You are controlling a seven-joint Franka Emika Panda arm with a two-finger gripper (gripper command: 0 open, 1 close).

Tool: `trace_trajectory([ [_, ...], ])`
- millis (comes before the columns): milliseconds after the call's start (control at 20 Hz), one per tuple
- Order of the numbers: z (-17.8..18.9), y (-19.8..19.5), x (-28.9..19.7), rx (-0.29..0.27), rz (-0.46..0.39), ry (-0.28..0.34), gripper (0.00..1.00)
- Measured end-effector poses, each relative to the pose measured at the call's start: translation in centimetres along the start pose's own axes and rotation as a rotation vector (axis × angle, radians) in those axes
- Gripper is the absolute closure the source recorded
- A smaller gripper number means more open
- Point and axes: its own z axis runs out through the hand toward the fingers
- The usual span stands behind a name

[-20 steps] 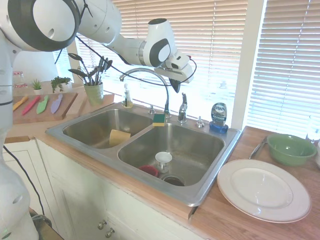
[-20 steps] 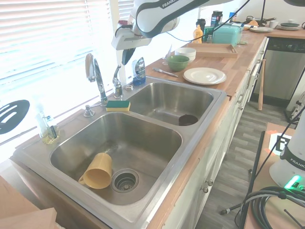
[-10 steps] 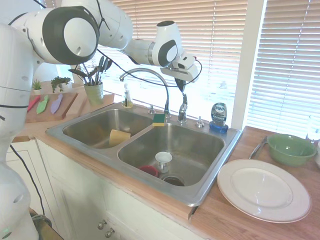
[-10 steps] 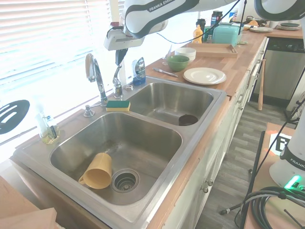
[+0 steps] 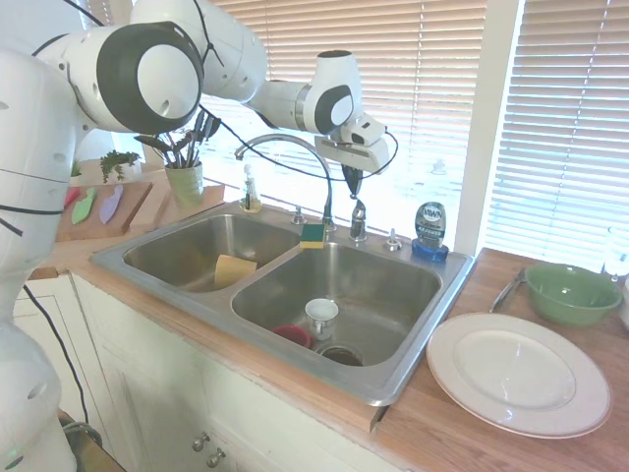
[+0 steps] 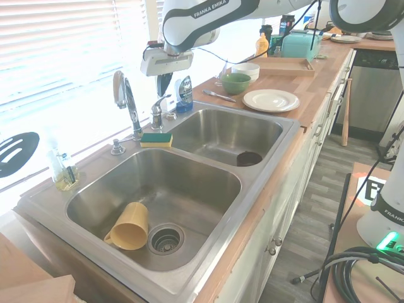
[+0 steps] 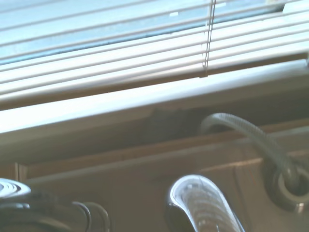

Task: Turn off the faucet

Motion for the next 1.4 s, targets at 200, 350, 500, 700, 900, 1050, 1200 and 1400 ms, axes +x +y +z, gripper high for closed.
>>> trace_trajectory([
  [200, 0.2, 0.2, -0.1, -0.016, -0.002, -0.014, 1.00],
  [350, 0.4, 0.3, -0.3, -0.029, -0.003, -0.025, 1.00],
  [500, 0.4, 0.5, -0.6, -0.052, -0.004, -0.042, 1.00],
  [700, 0.2, 0.9, -0.7, -0.069, -0.001, -0.053, 1.00],
  [900, -0.2, 1.5, -1.1, -0.076, 0.000, -0.058, 1.00],
  [1050, -0.8, 2.3, -1.4, -0.088, 0.002, -0.066, 1.00],
  [1200, -1.2, 4.0, -2.5, -0.134, 0.004, -0.099, 1.00],
  [1400, -0.7, 6.6, -4.4, -0.198, 0.004, -0.147, 1.00],
])
